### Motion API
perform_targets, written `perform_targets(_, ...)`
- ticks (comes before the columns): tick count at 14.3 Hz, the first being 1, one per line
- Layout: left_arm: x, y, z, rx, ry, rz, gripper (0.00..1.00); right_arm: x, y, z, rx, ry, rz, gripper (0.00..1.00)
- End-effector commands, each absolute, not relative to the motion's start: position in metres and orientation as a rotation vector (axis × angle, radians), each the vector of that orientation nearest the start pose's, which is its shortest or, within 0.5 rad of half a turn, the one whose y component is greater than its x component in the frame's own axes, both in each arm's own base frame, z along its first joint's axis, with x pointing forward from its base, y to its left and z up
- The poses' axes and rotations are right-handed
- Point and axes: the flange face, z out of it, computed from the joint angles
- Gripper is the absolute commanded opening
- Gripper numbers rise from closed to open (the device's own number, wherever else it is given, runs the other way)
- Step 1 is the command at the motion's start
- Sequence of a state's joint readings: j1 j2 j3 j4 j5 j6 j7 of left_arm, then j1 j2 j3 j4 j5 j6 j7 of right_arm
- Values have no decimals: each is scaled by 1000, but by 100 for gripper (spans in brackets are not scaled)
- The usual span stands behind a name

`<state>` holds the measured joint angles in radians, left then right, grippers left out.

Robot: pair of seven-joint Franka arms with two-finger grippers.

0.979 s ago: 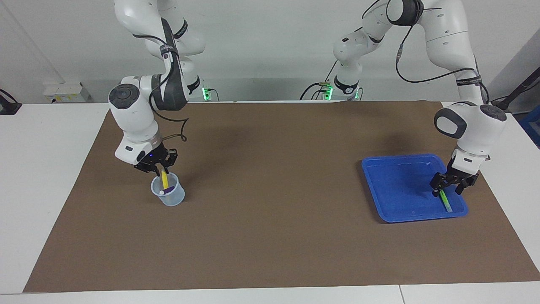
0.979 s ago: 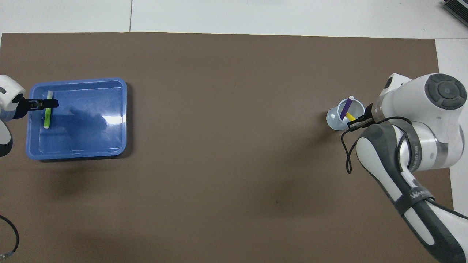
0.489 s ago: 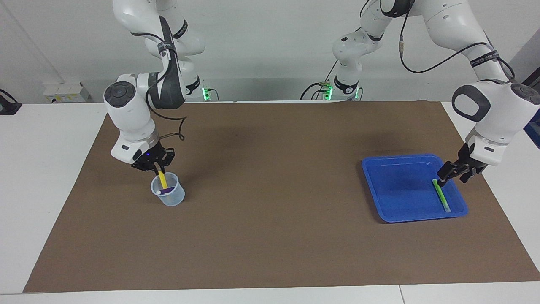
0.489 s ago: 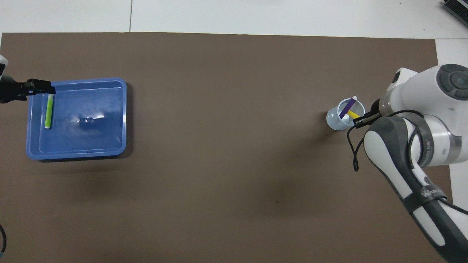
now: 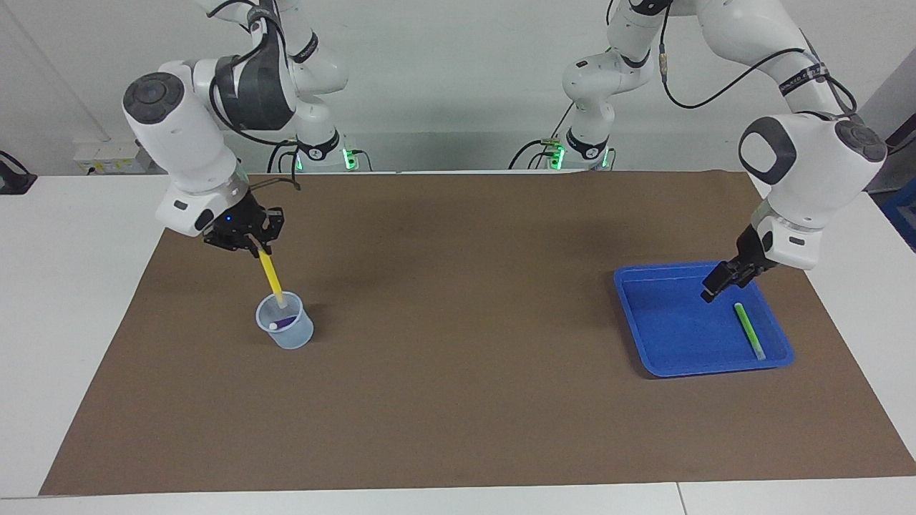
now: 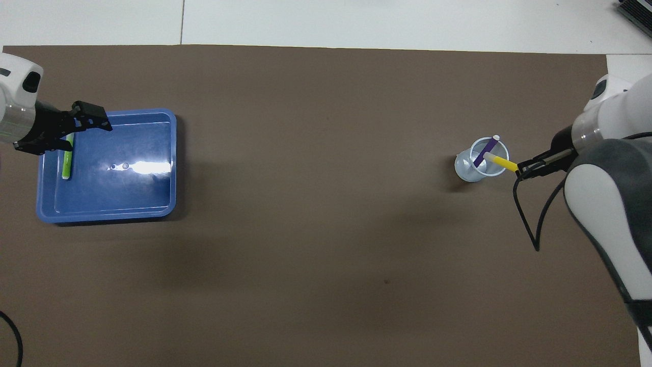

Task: Right arm passes pens to left for tray arrangement
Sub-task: 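Pull the yellow pen from the cup with the right gripper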

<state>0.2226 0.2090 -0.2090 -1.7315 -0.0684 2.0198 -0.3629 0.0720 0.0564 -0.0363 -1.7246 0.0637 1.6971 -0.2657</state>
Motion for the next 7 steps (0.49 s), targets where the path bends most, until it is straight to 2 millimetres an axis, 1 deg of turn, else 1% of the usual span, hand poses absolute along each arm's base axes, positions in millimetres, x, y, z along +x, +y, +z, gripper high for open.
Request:
perform_targets(1,619,-35,471,-3174,-929,6,100,561,21,568,-2968,-413,109,10)
perform_targets(3,613,-69,472,-3148,-1086,81,100,554,26,582,-2921,-396,119,10)
perform_targets(4,610,-85,471,-3129,-1143,103,100,552,29,588,-2887,-361,120,10)
perform_targets(6,606,-114,473,-3106,-1305,179,100,551,38,590,-2838,-247,133,10)
perform_targets(7,603,-125,474,-3084,-1399,227,100,551,48,590,-2816,-195,135,10)
